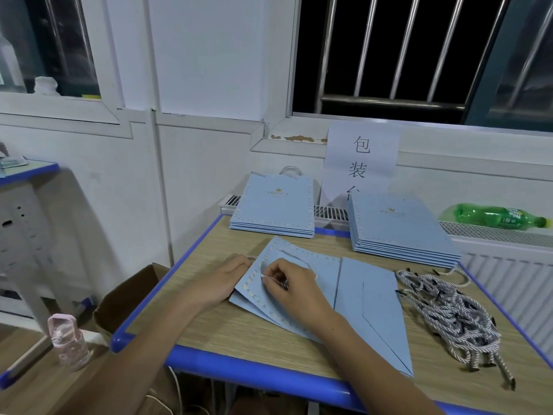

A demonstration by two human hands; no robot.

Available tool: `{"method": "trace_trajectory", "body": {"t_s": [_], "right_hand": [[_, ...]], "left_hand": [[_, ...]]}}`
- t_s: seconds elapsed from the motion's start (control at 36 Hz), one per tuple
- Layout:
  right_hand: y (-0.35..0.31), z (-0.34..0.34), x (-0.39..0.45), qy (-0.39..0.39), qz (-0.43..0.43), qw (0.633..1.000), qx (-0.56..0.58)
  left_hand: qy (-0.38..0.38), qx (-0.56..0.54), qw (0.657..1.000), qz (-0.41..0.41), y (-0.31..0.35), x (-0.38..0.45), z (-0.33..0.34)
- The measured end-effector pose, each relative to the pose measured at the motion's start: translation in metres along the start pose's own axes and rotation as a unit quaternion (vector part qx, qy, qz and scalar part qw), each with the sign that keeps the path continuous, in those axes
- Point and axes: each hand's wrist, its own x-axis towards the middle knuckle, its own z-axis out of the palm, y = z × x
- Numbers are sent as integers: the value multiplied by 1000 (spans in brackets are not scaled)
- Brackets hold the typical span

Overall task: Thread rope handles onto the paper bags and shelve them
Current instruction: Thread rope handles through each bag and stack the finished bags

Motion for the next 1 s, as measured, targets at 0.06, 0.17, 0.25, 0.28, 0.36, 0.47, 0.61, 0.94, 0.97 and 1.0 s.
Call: {"method": "trace_trajectory", "body": {"t_s": [0.06, 0.17, 0.25, 0.28, 0.36, 0.47, 0.61, 0.94, 0.97, 1.0], "right_hand": [[-1, 1, 0, -3, -2, 1000, -11], [-1, 0, 1, -5, -2, 1000, -25], [0, -1, 1, 7, 10, 1000, -15], [1, -1, 1, 11, 15, 1000, -12], [2, -1, 2, 14, 27, 999, 8], [2, -3, 1, 16, 58, 994, 97], [-3, -5, 0, 20, 52, 991, 124], [-43, -57, 38, -65, -135, 988, -26], [-42, -58, 40, -70, -141, 987, -29], [-37, -60, 42, -72, -143, 986, -43]], "left_hand": [[15, -12, 1000, 14, 0, 1, 3], [39, -57, 997, 23, 3, -4, 6], [32, -113, 993, 5, 6, -1, 4], [31, -125, 992, -13, 9, -2, 2], [25, -96, 995, -10, 9, -3, 1], [-22, -21, 997, 71, 4, -12, 5], [-30, -15, 996, 84, -3, -7, 5], [81, 143, 984, 74, 18, 8, 22], [88, 83, 991, 64, 24, 11, 21], [92, 18, 995, 44, 28, 13, 18]]}}
